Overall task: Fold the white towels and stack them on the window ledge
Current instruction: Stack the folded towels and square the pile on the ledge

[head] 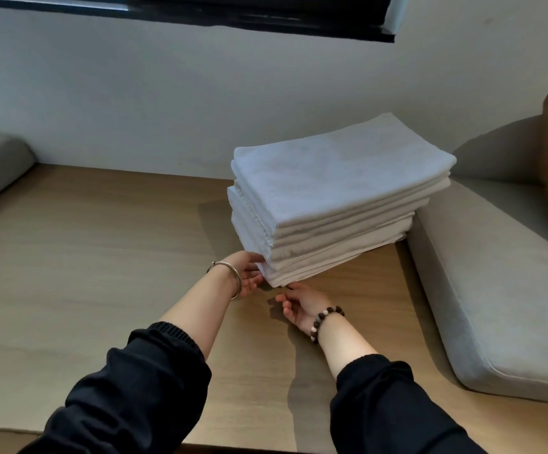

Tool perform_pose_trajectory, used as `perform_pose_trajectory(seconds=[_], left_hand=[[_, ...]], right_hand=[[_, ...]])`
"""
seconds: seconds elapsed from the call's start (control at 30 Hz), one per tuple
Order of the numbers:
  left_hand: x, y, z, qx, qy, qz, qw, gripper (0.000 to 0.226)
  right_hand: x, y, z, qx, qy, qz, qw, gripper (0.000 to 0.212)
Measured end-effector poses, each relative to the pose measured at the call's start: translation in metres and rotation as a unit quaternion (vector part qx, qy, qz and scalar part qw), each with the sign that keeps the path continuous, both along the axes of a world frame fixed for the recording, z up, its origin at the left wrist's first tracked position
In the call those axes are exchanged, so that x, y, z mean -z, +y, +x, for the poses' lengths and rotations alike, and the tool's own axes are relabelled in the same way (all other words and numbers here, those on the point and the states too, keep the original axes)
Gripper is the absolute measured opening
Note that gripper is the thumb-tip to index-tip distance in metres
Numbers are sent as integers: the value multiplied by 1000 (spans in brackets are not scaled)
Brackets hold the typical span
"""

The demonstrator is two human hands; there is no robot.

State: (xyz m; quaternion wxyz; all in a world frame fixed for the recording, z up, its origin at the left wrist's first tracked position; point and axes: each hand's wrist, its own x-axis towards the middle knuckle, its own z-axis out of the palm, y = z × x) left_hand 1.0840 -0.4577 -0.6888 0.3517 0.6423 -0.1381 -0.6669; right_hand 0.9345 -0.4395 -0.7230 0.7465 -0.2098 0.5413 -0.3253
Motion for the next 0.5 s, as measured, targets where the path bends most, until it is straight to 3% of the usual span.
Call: perform_pose_trajectory(seconds=[0.13,0.3,0.4,0.5], left_hand=[[-4,-3,4,24,-3,10,1000,23],[-11,-5,7,36,-11,10,999,13],[-17,-6,9,52,-22,10,998,14],[-19,-7,12,65,-36,16,997,15]], right_hand=[[3,6,6,15,81,-114,990,30],[-2,6,8,-101,124,-141,977,24],[-4,2,5,-157,256,-200,933,5],[-1,-3,4,-110,283,-223,926,17]])
